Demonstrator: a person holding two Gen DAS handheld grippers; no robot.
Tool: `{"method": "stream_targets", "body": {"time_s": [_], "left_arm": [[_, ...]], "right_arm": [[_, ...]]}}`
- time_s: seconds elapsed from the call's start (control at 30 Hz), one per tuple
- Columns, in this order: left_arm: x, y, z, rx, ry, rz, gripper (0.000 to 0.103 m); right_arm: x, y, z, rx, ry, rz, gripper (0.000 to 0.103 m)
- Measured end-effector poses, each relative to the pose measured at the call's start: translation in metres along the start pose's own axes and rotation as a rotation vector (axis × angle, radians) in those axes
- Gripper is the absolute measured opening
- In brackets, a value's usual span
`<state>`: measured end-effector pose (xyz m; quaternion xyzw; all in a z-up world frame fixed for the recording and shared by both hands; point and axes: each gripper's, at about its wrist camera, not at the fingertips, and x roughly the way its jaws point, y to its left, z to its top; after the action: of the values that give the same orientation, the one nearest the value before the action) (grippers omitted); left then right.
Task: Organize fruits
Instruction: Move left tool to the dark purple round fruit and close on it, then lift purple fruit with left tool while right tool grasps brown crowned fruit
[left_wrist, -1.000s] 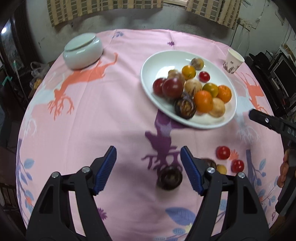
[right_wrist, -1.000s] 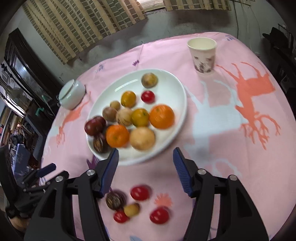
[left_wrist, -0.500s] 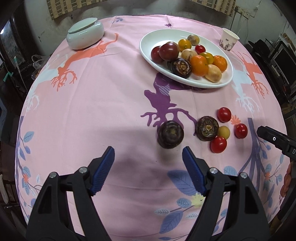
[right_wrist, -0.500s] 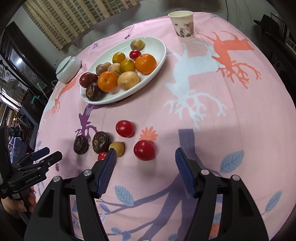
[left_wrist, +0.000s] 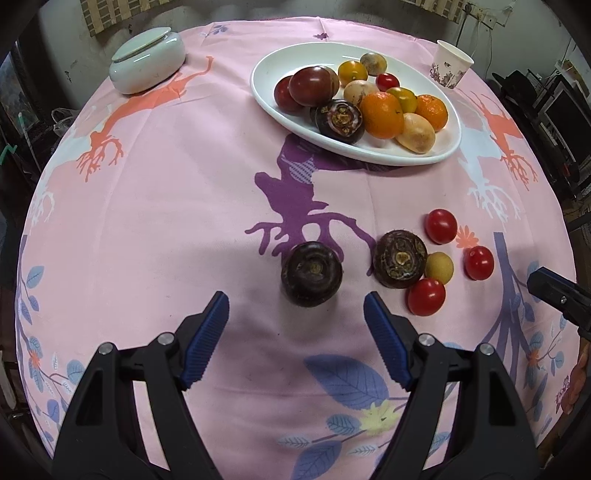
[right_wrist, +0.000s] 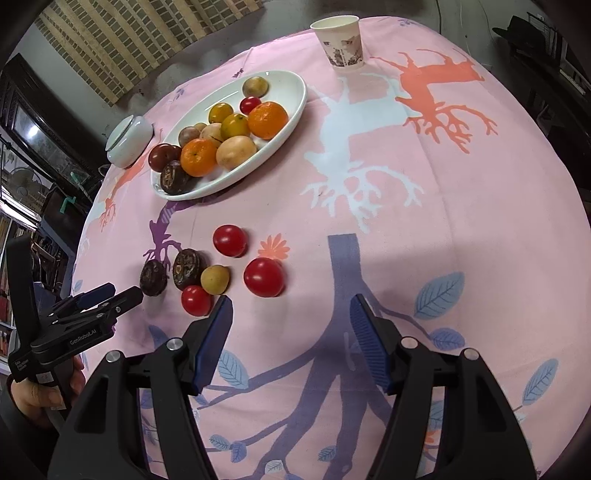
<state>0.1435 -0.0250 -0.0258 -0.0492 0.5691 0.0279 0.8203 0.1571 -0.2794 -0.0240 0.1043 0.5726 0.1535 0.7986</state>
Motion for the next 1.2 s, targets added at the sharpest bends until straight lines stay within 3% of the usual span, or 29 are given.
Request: {"method": "stream_targets", "body": {"time_s": [0.27,0.57,0.6,0.7,0.73,0.9,1.2], "left_arm": [[0.014,0.003,0.009,-0.026,0.023,-0.02,0.076],[0.03,0.005,0.012,-0.029,0.047,-0.03,0.064],[0.032,0.005,0.012,-0.028,0.049,-0.032,0.062],[0.037,-0.002,0.012,0.007,0.05,-0.054,0.043],[0.036,-0.005,0.012,0.025,0.039,-0.039,0.042],[0.028,0.0,0.007,-0.006,0.022,-0.058,0.041],[0.01,0.024,-0.001,-0.041,0.007,-0.045,0.041]], "right_arm": [[0.016,0.006,0.006,-0.012,0.032,0.021,0.066],[0.027,0.01,0.014,-0.023,0.047,0.036,0.066],[0.028,0.01,0.014,-0.024,0.048,0.037,0.066],[0.027,0.011,0.015,-0.031,0.045,0.037,0.066],[0.026,0.013,0.016,-0.039,0.044,0.033,0.066],[0.021,0.042,0.014,-0.17,0.026,0.044,0.066],[0.047,0.099,0.011,-0.353,0.08,0.103,0.066]]}}
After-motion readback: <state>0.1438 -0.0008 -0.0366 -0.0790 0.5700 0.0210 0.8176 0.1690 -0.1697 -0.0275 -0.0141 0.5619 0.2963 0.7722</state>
